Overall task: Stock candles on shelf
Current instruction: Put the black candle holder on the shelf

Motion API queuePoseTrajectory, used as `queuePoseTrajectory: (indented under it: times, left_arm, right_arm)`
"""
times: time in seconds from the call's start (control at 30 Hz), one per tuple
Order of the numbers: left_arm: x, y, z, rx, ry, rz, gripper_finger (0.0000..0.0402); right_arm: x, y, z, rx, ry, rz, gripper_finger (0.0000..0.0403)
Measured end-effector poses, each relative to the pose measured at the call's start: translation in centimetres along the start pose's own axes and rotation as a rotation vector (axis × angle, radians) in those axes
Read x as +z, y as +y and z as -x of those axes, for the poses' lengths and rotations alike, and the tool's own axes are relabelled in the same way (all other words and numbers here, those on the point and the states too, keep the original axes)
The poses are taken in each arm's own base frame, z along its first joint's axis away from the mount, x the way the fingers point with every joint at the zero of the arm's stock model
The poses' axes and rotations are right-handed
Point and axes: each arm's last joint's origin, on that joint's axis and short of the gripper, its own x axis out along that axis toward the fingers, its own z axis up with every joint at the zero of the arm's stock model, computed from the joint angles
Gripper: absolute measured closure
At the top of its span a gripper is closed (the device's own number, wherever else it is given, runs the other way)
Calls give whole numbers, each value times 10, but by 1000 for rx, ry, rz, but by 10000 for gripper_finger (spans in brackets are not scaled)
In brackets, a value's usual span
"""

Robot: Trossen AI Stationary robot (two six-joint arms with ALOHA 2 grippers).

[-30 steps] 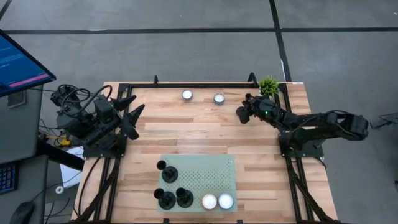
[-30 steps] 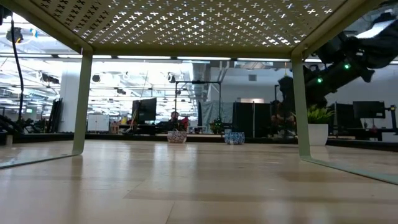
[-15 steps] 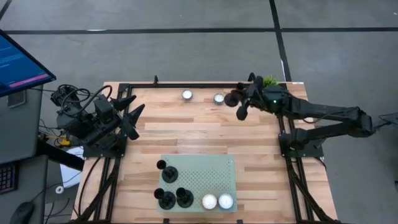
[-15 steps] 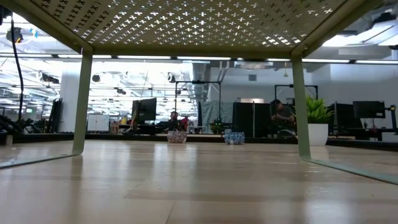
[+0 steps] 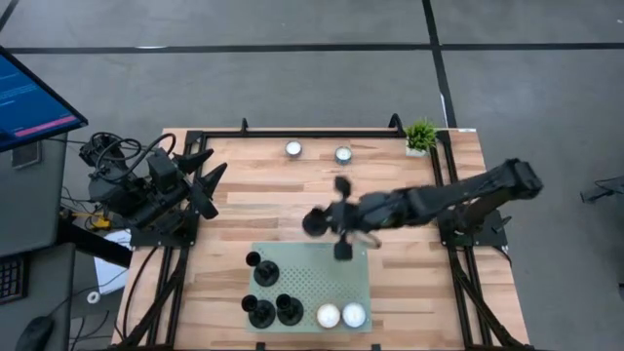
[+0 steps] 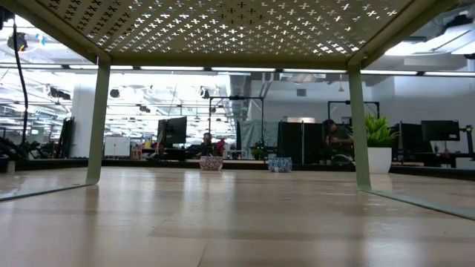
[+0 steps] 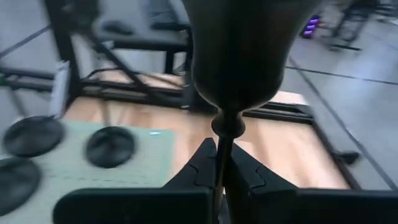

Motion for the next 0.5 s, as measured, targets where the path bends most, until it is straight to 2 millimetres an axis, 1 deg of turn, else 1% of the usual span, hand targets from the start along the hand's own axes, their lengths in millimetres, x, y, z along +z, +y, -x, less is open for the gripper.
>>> queuePoseTrajectory:
  times: [0.13, 0.3, 0.4, 0.5]
  left_arm:
    - [0, 0, 0, 0, 0, -1, 164]
    - [0, 0, 0, 0, 0, -1, 164]
    - [0, 0, 0, 0, 0, -1, 164]
    - [0, 0, 0, 0, 0, -1, 164]
  right_arm:
    - [3, 32, -26, 76, 29, 46, 402]
    - [8, 65, -50, 164, 25, 76, 403]
    - [9, 75, -57, 175, 27, 82, 403]
    - [10, 79, -62, 175, 18, 52, 403]
